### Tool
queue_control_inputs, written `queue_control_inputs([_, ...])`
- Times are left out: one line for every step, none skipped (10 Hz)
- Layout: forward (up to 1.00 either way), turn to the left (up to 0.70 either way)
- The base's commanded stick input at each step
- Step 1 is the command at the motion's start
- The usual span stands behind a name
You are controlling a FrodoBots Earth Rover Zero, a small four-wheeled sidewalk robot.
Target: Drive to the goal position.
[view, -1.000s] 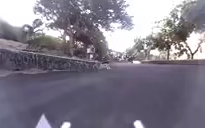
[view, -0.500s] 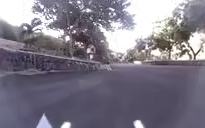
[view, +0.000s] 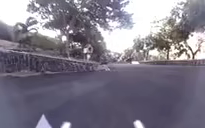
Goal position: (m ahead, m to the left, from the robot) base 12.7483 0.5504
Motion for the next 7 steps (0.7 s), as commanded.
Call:
queue_control_inputs([0.67, 0.02])
queue_control_inputs([0.67, -0.13])
queue_control_inputs([0.67, -0.2])
queue_control_inputs([0.67, -0.27])
queue_control_inputs([0.67, -0.27])
queue_control_inputs([0.67, -0.27])
queue_control_inputs([0.67, 0.02])
